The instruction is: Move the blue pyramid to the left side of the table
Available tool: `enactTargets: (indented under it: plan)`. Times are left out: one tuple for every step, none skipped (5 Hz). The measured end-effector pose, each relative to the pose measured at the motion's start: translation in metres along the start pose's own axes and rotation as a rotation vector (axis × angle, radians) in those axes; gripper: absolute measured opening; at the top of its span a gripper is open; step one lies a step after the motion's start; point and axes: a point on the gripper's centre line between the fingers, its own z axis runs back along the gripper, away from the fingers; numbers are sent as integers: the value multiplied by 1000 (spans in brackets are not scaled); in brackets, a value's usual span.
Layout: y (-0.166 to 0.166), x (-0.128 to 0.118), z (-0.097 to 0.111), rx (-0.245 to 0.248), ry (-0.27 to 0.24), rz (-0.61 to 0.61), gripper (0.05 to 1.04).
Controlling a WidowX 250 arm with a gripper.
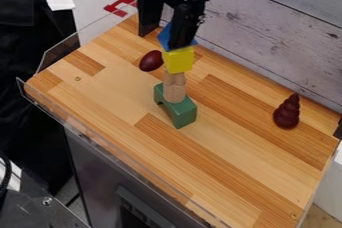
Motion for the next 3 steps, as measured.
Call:
enactTargets:
  plan:
    - [0, 1, 0, 1, -4, 6, 945]
    - [-3, 1, -3, 0, -4, 9, 662]
    - [-4, 2, -2, -2, -11, 7, 530]
